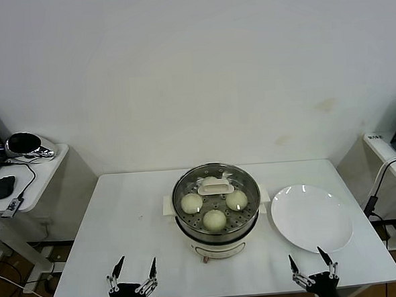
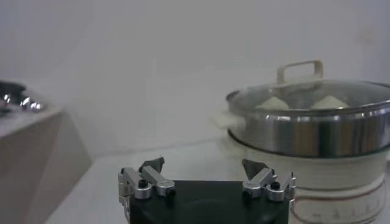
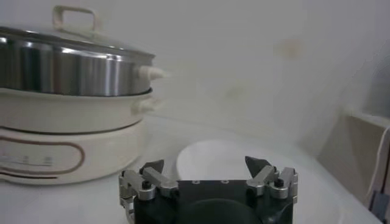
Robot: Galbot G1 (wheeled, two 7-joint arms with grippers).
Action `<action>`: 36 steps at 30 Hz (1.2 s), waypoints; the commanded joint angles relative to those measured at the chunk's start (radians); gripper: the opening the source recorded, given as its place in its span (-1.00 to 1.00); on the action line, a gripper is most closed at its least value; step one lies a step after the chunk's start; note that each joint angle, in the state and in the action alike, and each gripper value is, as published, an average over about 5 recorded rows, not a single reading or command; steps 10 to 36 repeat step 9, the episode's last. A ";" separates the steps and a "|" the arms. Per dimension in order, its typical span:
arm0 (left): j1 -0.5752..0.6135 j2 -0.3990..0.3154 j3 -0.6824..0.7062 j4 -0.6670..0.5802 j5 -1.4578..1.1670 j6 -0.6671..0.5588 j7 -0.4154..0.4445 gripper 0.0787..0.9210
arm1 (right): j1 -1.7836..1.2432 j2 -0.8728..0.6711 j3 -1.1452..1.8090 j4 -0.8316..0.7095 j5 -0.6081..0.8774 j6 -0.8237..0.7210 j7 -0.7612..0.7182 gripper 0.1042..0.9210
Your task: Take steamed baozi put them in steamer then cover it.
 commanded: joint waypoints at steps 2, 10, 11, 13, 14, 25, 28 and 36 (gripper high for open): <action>0.019 -0.009 -0.035 0.085 -0.078 -0.045 0.023 0.77 | -0.037 -0.014 -0.035 0.052 0.019 -0.038 0.009 0.76; 0.015 -0.011 -0.037 0.101 -0.069 -0.043 0.029 0.77 | -0.050 -0.021 -0.028 0.080 0.022 -0.047 0.010 0.76; 0.015 -0.011 -0.037 0.101 -0.069 -0.043 0.029 0.77 | -0.050 -0.021 -0.028 0.080 0.022 -0.047 0.010 0.76; 0.015 -0.011 -0.037 0.101 -0.069 -0.043 0.029 0.77 | -0.050 -0.021 -0.028 0.080 0.022 -0.047 0.010 0.76; 0.015 -0.011 -0.037 0.101 -0.069 -0.043 0.029 0.77 | -0.050 -0.021 -0.028 0.080 0.022 -0.047 0.010 0.76; 0.015 -0.011 -0.037 0.101 -0.069 -0.043 0.029 0.77 | -0.050 -0.021 -0.028 0.080 0.022 -0.047 0.010 0.76; 0.015 -0.011 -0.037 0.101 -0.069 -0.043 0.029 0.77 | -0.050 -0.021 -0.028 0.080 0.022 -0.047 0.010 0.76; 0.015 -0.011 -0.037 0.101 -0.069 -0.043 0.029 0.77 | -0.050 -0.021 -0.028 0.080 0.022 -0.047 0.010 0.76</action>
